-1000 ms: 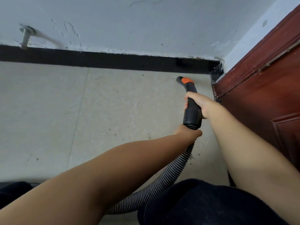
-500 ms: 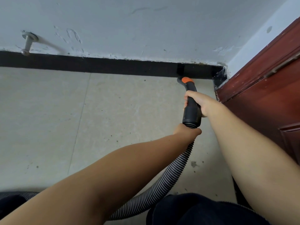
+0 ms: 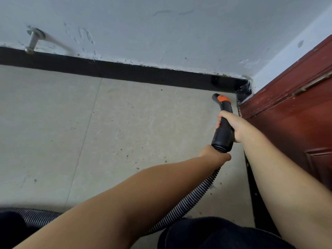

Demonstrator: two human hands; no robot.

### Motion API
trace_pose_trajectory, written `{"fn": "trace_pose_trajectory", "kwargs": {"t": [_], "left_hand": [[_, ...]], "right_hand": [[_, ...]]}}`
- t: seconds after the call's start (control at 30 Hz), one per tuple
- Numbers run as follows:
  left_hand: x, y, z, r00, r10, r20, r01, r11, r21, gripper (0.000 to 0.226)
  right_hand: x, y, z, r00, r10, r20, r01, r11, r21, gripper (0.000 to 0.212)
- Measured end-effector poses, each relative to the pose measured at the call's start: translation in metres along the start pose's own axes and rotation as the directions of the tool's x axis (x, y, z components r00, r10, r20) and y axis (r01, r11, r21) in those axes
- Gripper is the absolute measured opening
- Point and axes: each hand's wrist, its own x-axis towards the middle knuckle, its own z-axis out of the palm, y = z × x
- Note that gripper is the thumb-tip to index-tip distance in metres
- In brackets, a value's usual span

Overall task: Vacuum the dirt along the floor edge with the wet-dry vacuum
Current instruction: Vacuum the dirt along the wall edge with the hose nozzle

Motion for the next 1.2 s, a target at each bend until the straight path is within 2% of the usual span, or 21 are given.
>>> {"fn": "trace_pose_trajectory", "kwargs": {"t": [0.23, 0.4, 0.53, 0.7, 0.77, 0.9, 1.0, 1.2], "left_hand": [[0.009, -0.012, -0.035, 0.991, -0.03, -0.132, 0.018, 0.995, -0.093, 0.022], [0.01, -0.025, -0.044, 0.987, -0.029, -0.159, 0.014, 0.996, -0.093, 0.026], [0.018, -0.007, -0.03, 0.996, 0.032, -0.089, -0.026, 0.998, 0.064, 0.032], [0.033, 0.016, -0.007, 0.997, 0.081, -0.01, -0.075, 0.955, 0.287, 0.019], [0.036, 0.019, -0.006, 0.997, 0.081, 0.005, -0.078, 0.946, 0.315, 0.013], [0.033, 0.008, -0.022, 0.996, 0.072, -0.046, -0.059, 0.968, 0.246, 0.013], [0.019, -0.011, -0.042, 0.992, 0.036, -0.122, -0.025, 0.996, 0.089, 0.013], [-0.008, -0.052, -0.076, 0.953, -0.039, -0.301, -0.01, 0.987, -0.161, 0.017]], "right_hand": [[0.0, 0.004, 0.057, 0.996, -0.091, 0.021, 0.093, 0.989, -0.114, 0.014], [0.003, 0.015, 0.07, 0.99, -0.142, -0.004, 0.14, 0.977, -0.159, 0.014], [0.011, 0.004, 0.03, 0.987, -0.103, -0.123, 0.106, 0.994, 0.016, 0.012], [0.024, -0.007, -0.015, 0.973, -0.114, -0.201, 0.14, 0.983, 0.12, 0.014], [0.027, -0.008, -0.017, 0.972, -0.123, -0.198, 0.149, 0.981, 0.12, 0.013], [0.023, -0.002, 0.008, 0.979, -0.135, -0.151, 0.143, 0.989, 0.042, 0.009], [0.011, 0.011, 0.048, 0.982, -0.162, -0.094, 0.158, 0.986, -0.054, 0.009], [-0.012, 0.04, 0.133, 0.976, -0.161, 0.145, 0.201, 0.926, -0.321, 0.012]]}}
